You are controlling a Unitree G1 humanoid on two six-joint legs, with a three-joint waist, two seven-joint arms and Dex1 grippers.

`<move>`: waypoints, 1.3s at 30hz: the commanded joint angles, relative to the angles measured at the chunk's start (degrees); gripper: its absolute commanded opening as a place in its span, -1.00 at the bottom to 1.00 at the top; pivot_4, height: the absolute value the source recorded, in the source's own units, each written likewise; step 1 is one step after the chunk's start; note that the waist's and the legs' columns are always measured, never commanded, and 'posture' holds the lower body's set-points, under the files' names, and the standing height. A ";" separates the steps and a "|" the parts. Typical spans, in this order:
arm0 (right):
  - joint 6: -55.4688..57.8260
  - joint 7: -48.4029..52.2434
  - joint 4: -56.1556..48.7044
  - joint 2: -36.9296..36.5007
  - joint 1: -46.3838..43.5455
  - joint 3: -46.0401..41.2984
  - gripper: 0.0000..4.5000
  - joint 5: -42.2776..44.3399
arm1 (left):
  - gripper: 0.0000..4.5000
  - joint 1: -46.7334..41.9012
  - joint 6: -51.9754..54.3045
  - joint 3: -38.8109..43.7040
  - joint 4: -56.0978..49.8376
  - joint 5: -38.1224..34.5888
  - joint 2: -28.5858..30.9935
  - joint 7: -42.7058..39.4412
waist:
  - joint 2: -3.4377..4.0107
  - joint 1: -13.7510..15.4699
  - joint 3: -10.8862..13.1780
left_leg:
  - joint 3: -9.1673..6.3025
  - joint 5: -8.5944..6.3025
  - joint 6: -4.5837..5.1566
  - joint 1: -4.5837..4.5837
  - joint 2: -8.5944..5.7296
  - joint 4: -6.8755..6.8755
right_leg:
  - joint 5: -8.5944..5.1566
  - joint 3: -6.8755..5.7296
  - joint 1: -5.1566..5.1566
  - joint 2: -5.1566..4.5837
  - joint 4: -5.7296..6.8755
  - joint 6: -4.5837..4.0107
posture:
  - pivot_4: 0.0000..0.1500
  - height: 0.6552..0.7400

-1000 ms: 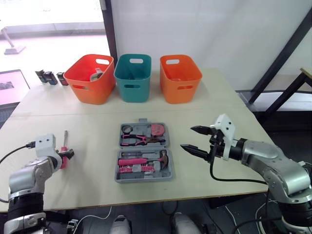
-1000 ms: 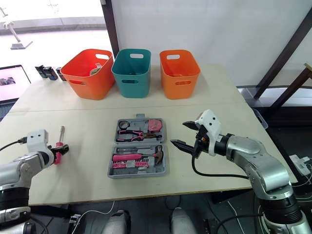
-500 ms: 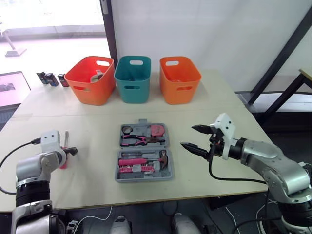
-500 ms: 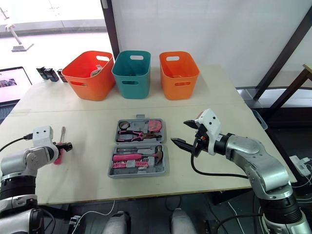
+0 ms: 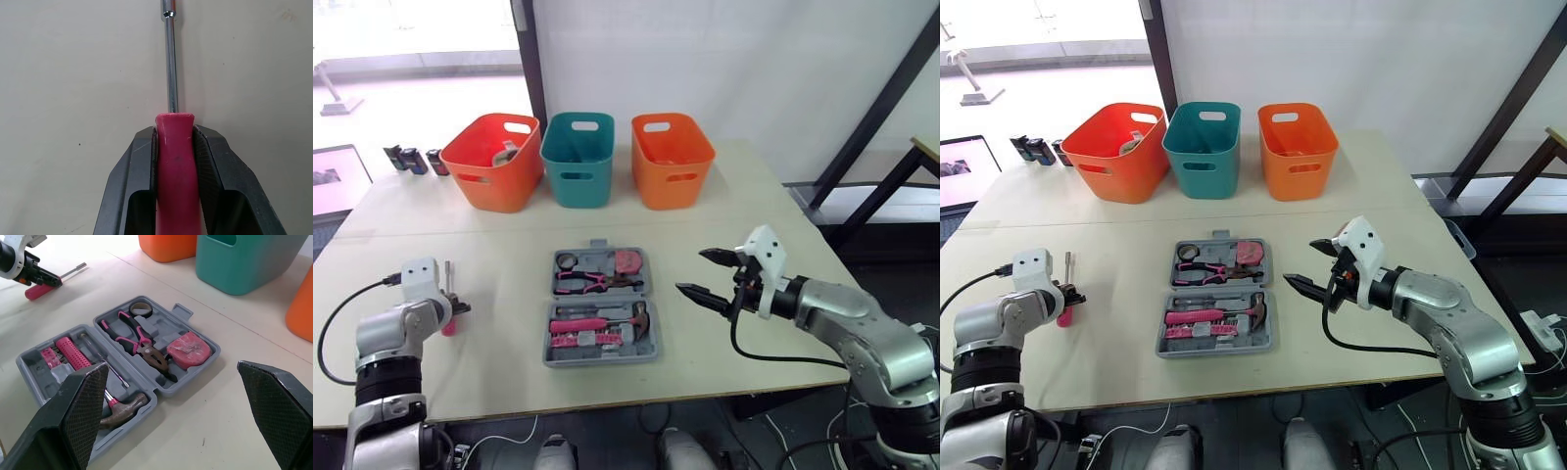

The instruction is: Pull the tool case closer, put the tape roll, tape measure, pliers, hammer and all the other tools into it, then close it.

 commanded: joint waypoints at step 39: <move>2.48 0.19 -11.04 -7.66 8.57 -5.95 1.00 0.07 | -0.74 -12.58 2.13 -46.55 -45.37 -7.75 46.03 -81.71 | -0.21 -0.06 0.72 | 0.10 0.00 0.02 -1.10 0.02 0.09 | -0.01 0.04 -1.06 -0.02 -0.05 -0.03 | 1.00 1.00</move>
